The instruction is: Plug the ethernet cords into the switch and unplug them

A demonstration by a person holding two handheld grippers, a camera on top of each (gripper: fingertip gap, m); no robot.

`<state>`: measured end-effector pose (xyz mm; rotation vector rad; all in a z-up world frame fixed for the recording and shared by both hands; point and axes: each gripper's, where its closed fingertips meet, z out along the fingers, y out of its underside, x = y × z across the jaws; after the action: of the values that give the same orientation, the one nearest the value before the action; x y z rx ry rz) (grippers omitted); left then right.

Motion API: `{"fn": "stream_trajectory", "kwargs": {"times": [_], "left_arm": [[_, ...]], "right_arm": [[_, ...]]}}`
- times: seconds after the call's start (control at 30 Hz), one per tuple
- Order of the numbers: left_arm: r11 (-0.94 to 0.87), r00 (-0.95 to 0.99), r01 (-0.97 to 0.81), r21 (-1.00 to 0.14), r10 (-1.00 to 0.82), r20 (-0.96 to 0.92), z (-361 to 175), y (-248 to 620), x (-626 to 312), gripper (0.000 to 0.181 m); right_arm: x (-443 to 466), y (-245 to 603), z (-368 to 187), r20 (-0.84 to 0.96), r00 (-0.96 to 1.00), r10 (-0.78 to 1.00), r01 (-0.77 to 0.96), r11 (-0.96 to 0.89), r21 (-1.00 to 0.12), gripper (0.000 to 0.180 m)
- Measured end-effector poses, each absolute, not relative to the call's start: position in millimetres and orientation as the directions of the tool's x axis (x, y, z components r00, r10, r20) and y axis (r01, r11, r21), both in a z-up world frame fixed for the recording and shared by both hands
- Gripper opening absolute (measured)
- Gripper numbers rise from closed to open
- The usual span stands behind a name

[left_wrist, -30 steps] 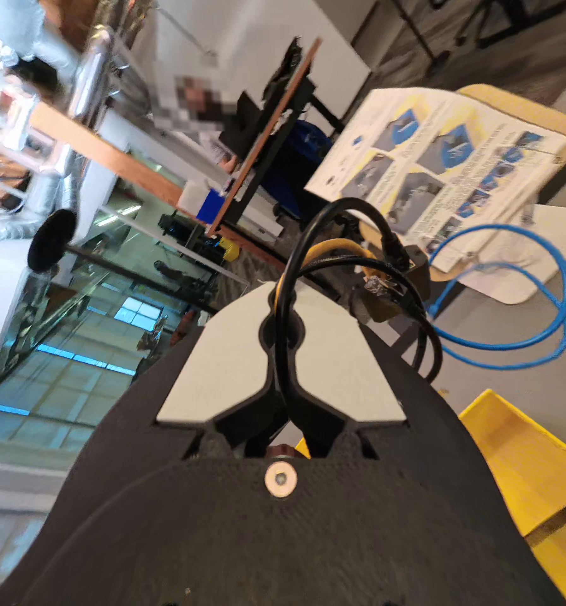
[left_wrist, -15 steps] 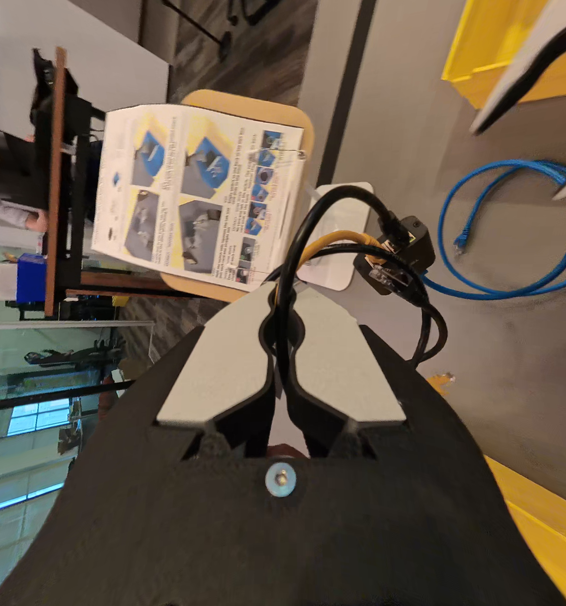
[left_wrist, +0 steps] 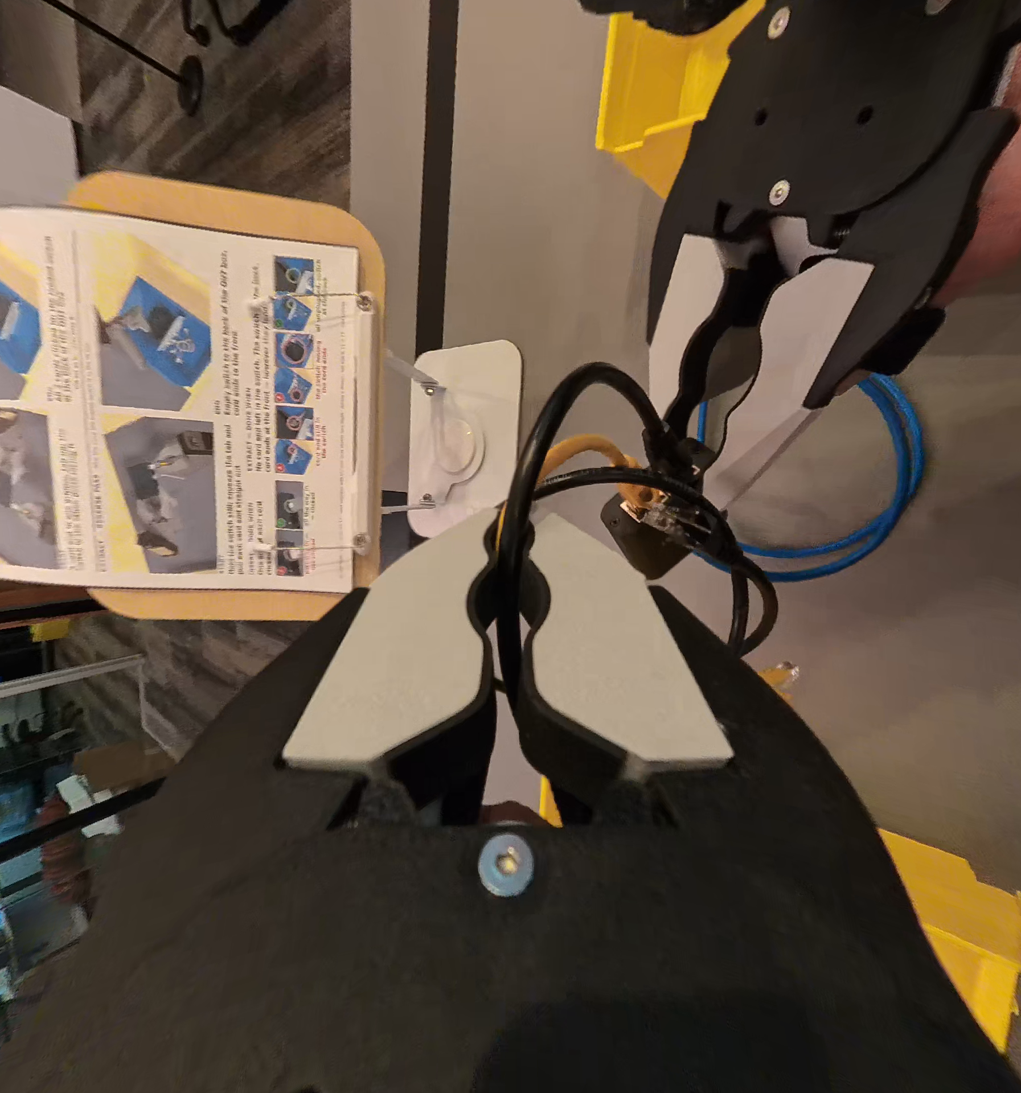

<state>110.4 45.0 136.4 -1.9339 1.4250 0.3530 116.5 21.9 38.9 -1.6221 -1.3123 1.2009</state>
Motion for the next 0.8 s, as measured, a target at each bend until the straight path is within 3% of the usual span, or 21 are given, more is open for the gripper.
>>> {"fn": "stream_trajectory", "kwargs": {"times": [0.13, 0.2, 0.37, 0.57, 0.8], "left_arm": [[-0.196, 0.394, -0.895, -0.401, -0.770, -0.502, 111, 57, 97, 0.004], [-0.265, 0.432, -0.880, -0.394, -0.791, -0.433, 95, 54, 89, 0.019], [-0.301, 0.463, -0.877, -0.375, -0.737, -0.493, 90, 37, 86, 0.051], [-0.213, 0.494, -0.824, -0.525, -0.722, -0.484, 95, -17, 127, 0.048], [-0.310, 0.563, -0.748, -0.586, -0.764, -0.314, -1, -52, 164, 0.049]], "right_arm": [[115, 24, 20, -0.357, 0.081, 0.931, 0.294, -0.364, -0.884, 0.022], [112, 25, 6, -0.449, 0.081, 0.890, 0.278, -0.453, -0.847, 0.022], [110, 33, -20, -0.575, 0.121, 0.809, 0.225, -0.587, -0.778, 0.022], [111, 43, -31, -0.651, 0.134, 0.747, 0.166, -0.665, -0.729, 0.022], [112, 37, -30, -0.689, 0.099, 0.718, 0.126, -0.696, -0.707, 0.022]]}}
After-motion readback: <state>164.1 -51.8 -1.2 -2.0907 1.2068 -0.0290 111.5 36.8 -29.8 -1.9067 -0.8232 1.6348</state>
